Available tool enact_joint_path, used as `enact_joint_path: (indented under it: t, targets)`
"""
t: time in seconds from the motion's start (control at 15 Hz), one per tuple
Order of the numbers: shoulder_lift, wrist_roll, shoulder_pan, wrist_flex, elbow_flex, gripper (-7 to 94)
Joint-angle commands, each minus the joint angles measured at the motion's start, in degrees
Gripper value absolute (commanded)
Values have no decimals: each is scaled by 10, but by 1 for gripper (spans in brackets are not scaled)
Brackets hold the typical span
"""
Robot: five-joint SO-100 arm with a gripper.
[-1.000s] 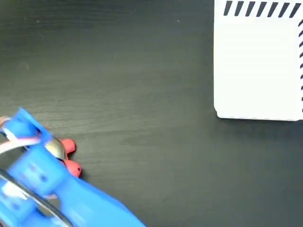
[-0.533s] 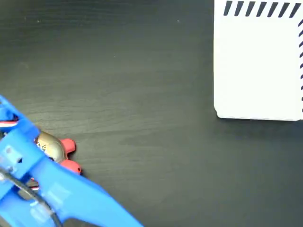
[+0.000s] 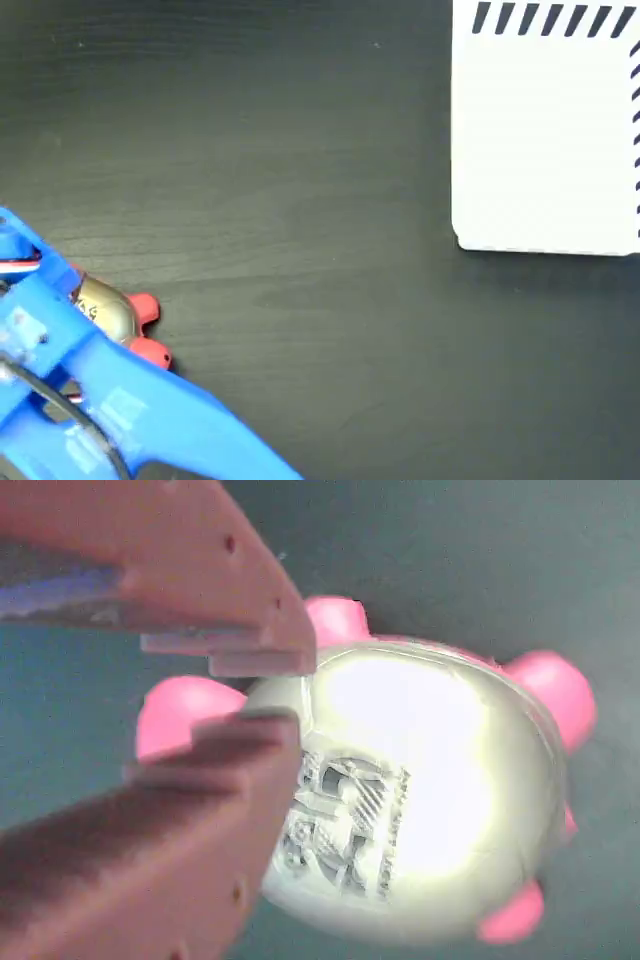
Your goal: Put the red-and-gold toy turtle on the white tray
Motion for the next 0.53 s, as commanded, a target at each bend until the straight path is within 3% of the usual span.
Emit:
enact_joint_path:
  t: [0.0, 0.2, 0.33, 0.47]
  targets:
    - [54, 22, -6, -5, 0, 9]
    - [52, 25, 3, -4, 0, 12]
    - [31, 29, 8, -1, 1, 24]
    - [22, 33, 11, 6, 1, 24]
